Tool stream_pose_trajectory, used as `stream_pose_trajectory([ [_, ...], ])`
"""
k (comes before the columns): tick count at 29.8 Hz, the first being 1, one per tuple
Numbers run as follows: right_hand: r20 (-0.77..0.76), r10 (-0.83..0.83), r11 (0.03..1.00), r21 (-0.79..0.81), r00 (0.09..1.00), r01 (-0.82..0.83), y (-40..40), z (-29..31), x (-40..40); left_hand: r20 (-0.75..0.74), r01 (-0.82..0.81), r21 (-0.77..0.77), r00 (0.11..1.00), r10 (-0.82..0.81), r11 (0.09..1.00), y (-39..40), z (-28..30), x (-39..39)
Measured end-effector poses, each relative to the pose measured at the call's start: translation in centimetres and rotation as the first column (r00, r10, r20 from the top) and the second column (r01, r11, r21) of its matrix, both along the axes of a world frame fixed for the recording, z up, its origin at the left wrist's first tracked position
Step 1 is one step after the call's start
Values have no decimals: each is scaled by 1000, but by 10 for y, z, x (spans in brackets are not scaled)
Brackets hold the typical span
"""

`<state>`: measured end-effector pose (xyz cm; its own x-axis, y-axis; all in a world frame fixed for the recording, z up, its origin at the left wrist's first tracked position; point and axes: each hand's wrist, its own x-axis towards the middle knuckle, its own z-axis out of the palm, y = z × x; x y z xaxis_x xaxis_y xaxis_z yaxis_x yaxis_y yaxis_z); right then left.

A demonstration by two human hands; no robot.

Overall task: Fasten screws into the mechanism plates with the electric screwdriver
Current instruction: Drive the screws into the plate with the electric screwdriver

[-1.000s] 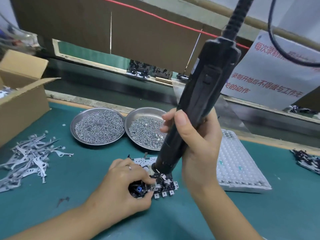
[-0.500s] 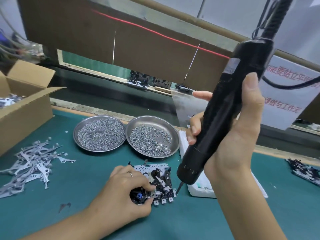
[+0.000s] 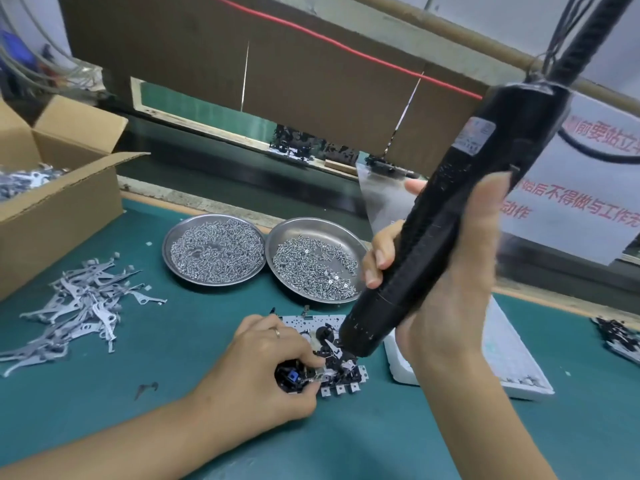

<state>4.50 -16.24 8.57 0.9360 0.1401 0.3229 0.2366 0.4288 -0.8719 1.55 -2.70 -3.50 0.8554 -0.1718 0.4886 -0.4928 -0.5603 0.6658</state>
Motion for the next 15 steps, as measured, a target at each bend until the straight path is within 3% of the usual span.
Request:
stream_pose_trajectory([
  [3,220,-112,988,-83,969,133,7,-9,-2,-16,-16,-5,1000,16,1000,0,1,0],
  [15,244,-106,993,-31,964,118,13,-31,-4,-12,-9,43,1000,10,999,1,3,-3],
])
